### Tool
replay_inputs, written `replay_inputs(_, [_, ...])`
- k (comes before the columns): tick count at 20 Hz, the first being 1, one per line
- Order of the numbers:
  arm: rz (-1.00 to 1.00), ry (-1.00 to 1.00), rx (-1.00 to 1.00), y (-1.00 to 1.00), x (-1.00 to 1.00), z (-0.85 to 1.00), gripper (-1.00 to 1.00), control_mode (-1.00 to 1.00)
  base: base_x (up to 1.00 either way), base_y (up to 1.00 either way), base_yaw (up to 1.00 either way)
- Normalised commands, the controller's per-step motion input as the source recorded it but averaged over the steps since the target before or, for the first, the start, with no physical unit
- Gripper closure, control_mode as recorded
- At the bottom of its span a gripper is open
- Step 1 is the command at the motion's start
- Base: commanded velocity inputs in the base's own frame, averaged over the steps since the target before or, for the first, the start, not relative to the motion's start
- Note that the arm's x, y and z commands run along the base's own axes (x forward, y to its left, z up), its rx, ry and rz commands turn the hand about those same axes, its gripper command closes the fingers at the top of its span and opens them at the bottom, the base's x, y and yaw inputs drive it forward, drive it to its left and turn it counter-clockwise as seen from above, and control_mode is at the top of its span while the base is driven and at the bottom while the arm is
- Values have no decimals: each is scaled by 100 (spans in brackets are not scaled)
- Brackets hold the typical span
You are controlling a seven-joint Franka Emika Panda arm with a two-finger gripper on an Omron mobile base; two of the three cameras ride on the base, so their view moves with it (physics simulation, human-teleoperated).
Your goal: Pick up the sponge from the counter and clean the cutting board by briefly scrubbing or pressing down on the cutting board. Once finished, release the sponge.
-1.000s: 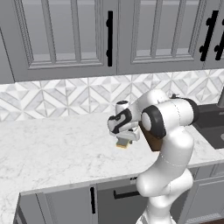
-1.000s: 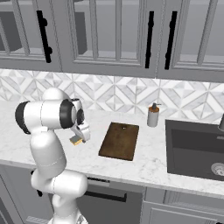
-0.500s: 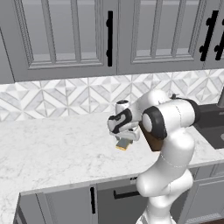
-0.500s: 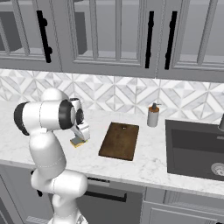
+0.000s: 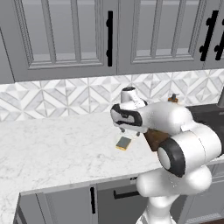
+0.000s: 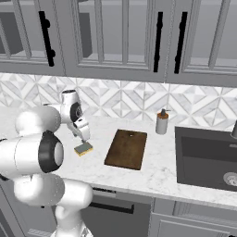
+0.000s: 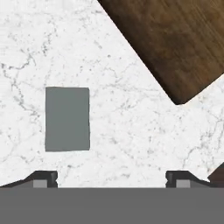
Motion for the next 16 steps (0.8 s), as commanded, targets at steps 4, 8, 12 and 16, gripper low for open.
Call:
replay_inputs(4, [7,-28,0,-26,-95,84,-100,-100,0,0,0])
replay_inputs(8, [14,-29,0,-29,-100,64,-100,-100,0,0,0])
replay_inputs(12, [15,-25,2,-37,-97,69,-100,-100,0,0,0])
replay_inputs(16, [12,-12,2,-17,-89,100,-100,-100,0,0,0])
